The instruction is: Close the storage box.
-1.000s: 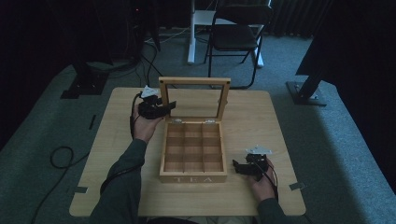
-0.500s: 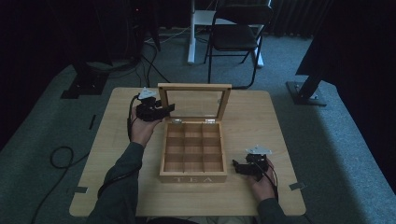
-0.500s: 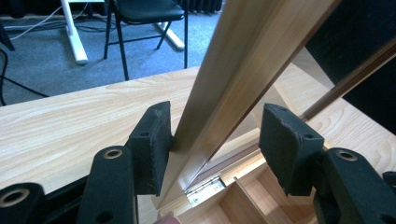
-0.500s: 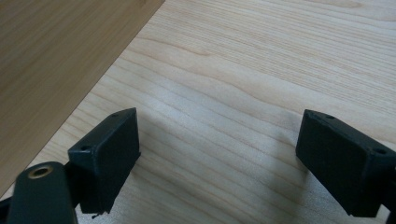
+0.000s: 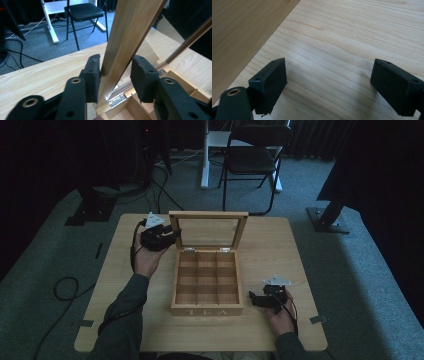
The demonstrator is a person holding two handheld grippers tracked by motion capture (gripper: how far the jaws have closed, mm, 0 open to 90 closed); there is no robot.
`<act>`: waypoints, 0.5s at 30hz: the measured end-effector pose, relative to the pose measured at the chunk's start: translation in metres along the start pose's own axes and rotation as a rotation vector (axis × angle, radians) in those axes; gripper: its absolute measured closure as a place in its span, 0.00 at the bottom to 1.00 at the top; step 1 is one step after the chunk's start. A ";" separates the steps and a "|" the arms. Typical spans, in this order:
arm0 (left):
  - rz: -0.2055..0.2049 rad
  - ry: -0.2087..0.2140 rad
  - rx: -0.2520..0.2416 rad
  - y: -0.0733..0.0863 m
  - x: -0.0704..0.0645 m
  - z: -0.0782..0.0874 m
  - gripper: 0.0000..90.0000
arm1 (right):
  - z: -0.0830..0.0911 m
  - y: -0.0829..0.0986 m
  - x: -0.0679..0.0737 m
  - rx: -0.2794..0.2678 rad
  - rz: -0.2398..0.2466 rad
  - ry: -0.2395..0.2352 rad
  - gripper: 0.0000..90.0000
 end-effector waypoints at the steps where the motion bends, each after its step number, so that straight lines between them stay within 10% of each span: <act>1: 0.001 0.002 0.001 0.000 -0.001 0.001 0.69 | 0.000 0.000 0.000 0.000 0.000 0.000 0.14; 15: -0.041 -0.012 -0.003 0.011 -0.012 0.014 0.68 | 0.000 0.000 0.000 -0.002 -0.001 0.001 0.15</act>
Point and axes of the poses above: each handheld gripper's, and its own axes: z roughly backward along the jaws, y roughly out of its underside, x roughly to its left, the point moved 9 cm from there along -z, roughly forward along the jaws, and after that the axes turned 13 degrees about x, right-handed, at the moved point
